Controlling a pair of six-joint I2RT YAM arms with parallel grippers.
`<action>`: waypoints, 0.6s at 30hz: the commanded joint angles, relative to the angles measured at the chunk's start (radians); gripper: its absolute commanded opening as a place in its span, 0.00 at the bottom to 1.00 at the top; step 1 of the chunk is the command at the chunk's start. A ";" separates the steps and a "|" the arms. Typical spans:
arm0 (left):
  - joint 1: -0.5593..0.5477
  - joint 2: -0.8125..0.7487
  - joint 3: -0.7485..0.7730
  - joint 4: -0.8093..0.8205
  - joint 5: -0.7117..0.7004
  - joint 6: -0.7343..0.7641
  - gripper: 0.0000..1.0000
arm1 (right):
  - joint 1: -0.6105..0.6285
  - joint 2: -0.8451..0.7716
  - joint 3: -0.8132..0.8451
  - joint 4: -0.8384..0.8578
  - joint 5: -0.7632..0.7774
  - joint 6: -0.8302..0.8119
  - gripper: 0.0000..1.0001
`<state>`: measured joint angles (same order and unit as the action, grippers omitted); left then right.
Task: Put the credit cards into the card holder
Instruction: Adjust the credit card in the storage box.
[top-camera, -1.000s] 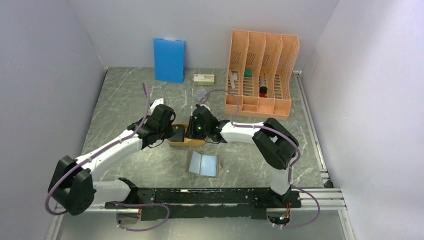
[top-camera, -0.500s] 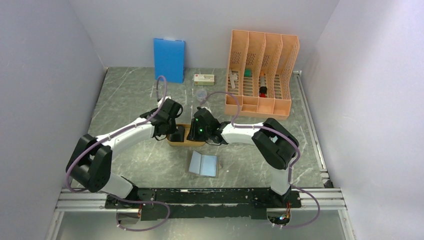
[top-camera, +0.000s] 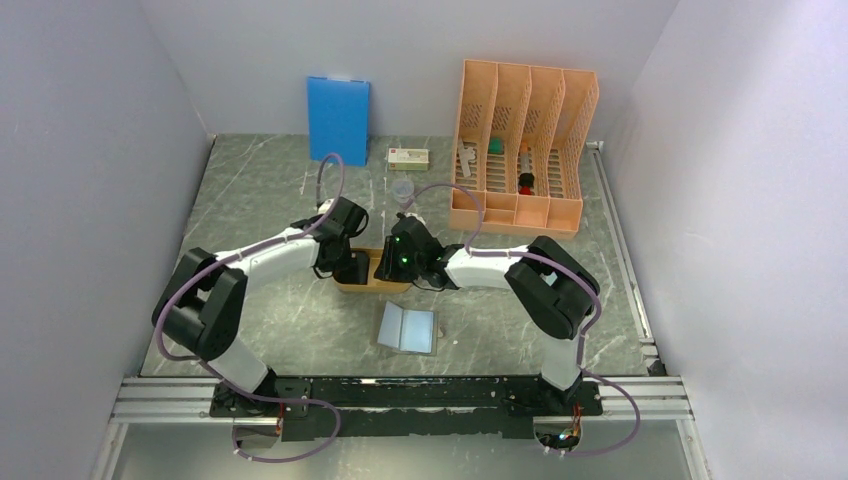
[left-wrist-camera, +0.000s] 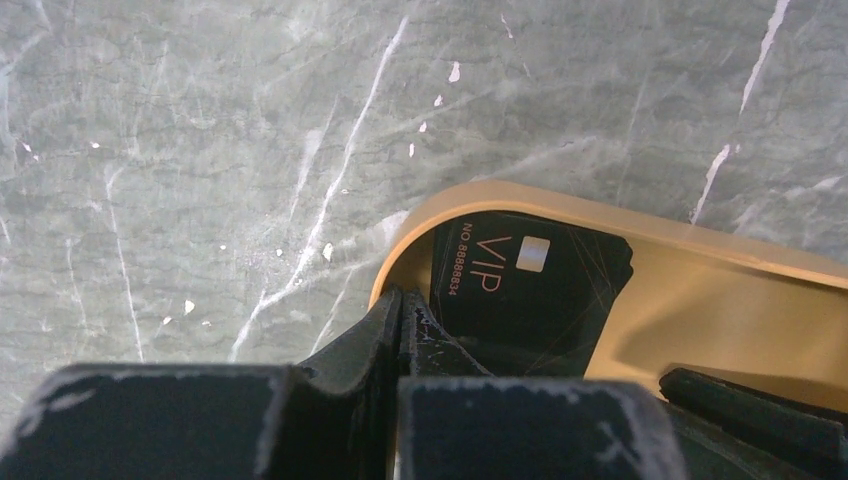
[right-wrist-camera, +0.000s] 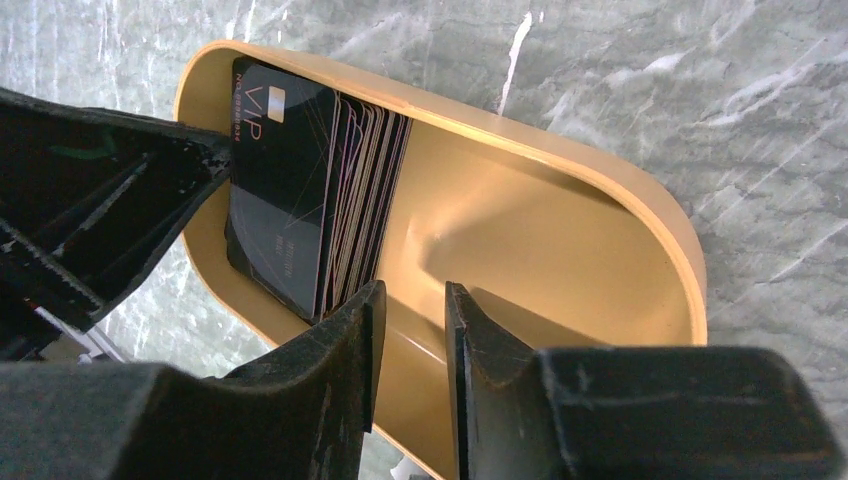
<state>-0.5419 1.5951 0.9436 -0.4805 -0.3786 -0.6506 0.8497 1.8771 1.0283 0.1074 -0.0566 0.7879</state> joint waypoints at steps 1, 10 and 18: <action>0.009 0.031 0.040 -0.017 -0.031 0.011 0.05 | -0.008 -0.019 -0.016 0.022 -0.010 0.005 0.32; 0.008 0.033 0.022 0.032 0.039 0.029 0.05 | -0.011 -0.001 -0.006 0.026 -0.022 0.004 0.33; 0.008 0.023 0.001 0.076 0.106 0.043 0.05 | -0.014 0.008 0.006 0.023 -0.029 0.004 0.33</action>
<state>-0.5392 1.6352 0.9562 -0.4541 -0.3309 -0.6277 0.8444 1.8774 1.0260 0.1158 -0.0795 0.7887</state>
